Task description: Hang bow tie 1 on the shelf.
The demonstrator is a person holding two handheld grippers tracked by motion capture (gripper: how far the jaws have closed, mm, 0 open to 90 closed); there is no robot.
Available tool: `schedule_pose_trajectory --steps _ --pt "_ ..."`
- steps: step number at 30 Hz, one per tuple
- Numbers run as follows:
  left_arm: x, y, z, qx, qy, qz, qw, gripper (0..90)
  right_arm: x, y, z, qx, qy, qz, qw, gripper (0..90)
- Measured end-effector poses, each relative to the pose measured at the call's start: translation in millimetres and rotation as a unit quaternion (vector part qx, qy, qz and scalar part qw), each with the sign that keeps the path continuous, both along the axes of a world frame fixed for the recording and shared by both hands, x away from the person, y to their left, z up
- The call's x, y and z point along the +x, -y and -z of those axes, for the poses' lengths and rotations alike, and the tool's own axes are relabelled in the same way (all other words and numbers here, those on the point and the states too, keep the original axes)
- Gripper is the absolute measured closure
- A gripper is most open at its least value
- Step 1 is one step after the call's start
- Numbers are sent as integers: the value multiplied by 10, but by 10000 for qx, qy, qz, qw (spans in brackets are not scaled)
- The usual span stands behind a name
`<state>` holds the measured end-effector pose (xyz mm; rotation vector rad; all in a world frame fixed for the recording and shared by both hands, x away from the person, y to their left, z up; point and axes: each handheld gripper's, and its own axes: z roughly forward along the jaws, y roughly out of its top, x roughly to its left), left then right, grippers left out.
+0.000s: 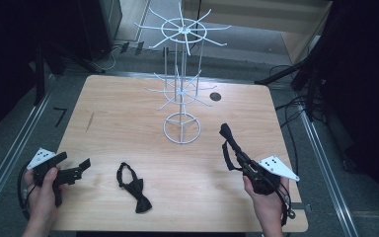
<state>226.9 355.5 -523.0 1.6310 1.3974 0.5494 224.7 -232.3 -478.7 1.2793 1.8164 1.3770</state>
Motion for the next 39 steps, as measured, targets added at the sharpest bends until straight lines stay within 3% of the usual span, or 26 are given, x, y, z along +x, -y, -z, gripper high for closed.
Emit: schedule_pose_trajectory --steps 16,39 --pt "1 2 1 -15 -19 32 10000 0 95 -117 -176 92 301 5 9995 855" --pt "2 1 1 -16 -28 42 10000 0 211 -256 -371 274 515 35 9983 854"
